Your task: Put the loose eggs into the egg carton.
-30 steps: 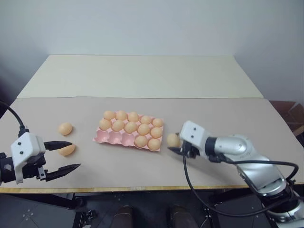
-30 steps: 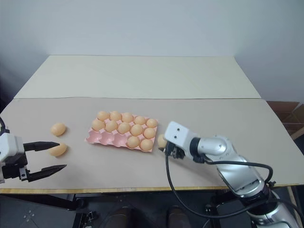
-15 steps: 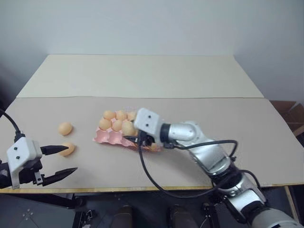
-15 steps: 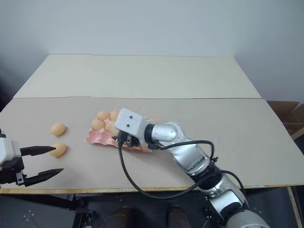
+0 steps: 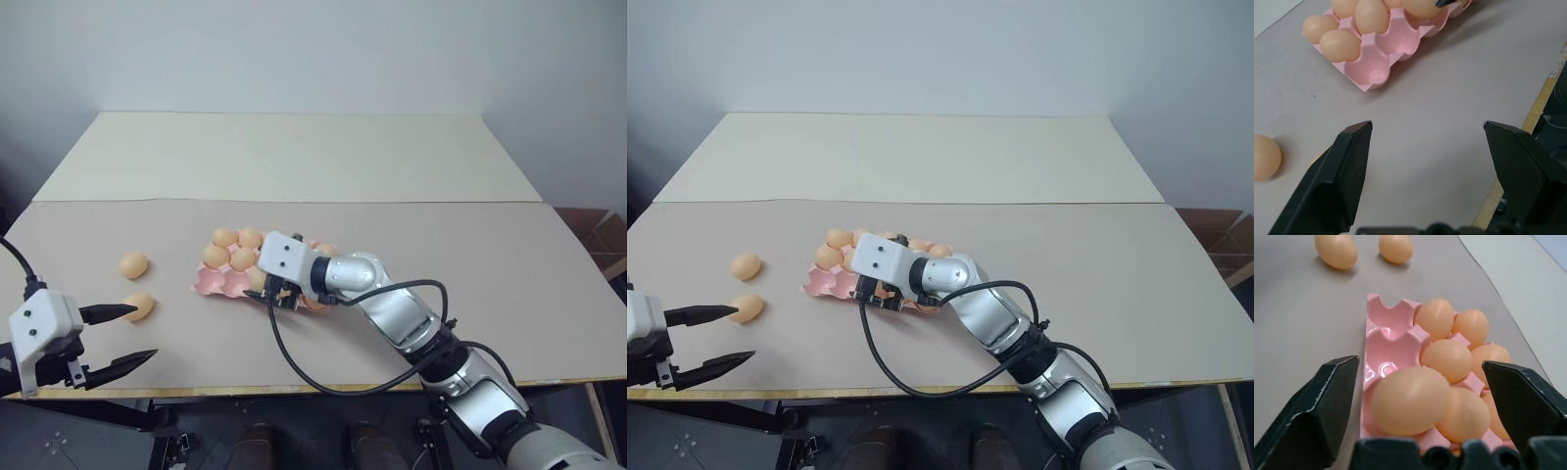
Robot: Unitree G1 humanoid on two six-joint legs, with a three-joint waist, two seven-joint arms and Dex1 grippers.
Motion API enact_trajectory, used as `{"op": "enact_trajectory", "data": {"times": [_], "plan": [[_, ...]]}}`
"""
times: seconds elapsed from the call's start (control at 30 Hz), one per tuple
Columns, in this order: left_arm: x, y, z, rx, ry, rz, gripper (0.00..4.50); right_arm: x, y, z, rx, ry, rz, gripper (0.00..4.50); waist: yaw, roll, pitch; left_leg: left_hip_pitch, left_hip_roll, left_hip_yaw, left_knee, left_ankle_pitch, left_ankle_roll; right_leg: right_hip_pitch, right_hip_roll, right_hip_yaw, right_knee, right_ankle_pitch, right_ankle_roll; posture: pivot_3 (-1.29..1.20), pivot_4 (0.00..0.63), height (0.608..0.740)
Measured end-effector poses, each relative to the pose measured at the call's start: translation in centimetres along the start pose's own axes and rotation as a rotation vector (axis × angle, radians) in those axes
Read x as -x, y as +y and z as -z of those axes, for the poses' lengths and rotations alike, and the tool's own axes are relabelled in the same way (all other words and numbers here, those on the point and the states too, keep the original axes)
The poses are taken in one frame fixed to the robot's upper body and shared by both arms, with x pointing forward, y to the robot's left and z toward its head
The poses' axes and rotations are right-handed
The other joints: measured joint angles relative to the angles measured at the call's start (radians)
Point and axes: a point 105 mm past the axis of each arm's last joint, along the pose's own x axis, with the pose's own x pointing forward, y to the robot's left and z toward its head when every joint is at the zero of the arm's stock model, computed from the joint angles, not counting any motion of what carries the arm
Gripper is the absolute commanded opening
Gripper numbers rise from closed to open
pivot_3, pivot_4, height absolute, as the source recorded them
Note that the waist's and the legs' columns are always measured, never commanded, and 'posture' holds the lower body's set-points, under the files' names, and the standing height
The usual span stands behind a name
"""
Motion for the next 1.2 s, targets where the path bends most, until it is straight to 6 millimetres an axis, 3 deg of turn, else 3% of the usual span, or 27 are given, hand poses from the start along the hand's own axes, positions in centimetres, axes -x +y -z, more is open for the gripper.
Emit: {"op": "enact_trajectory", "data": {"times": [0.2,0.3,0.6,0.83,1.2], "plan": [[0.0,0.2,-0.2,-0.006,-0.007,-0.007,3.96,0.6,0.0,-0.9,0.038,-0.025,0.005,4.48,0.000,0.000,0.000,0.000,0.000,-0.001,0.000,0.000,0.000,0.000,0.000,0.000,0.000,0.000,0.000,0.00,0.150,0.740],[0.0,0.2,-0.2,-0.007,-0.008,-0.008,3.96,2.0,-0.4,-1.0,0.047,-0.030,0.025,4.48,0.003,0.000,0.000,0.000,0.000,-0.001,0.000,0.000,0.000,0.000,0.000,0.000,-0.001,0.000,0.000,0.00,0.150,0.740],[0.1,0.4,0.2,-0.007,-0.002,-0.017,3.96,9.8,-1.0,1.3,-0.046,0.049,-0.062,4.48,0.008,0.000,0.000,0.000,0.000,0.000,0.000,0.000,0.000,0.001,0.000,0.000,-0.002,0.000,0.000,0.00,0.150,0.740],[0.2,0.6,0.7,-0.010,0.026,-0.041,3.96,14.7,0.7,1.4,-0.065,0.109,-0.232,4.48,0.005,0.000,0.000,0.001,0.000,0.000,0.000,0.000,0.000,0.002,0.000,0.000,-0.002,0.000,0.000,0.00,0.150,0.740],[0.2,0.7,1.3,0.007,0.050,-0.091,3.96,15.2,1.0,0.8,-0.059,0.099,-0.250,4.48,0.008,0.000,0.000,0.001,0.000,0.000,0.000,0.000,0.000,0.002,-0.001,0.000,-0.003,0.000,0.000,0.00,0.150,0.740]]}}
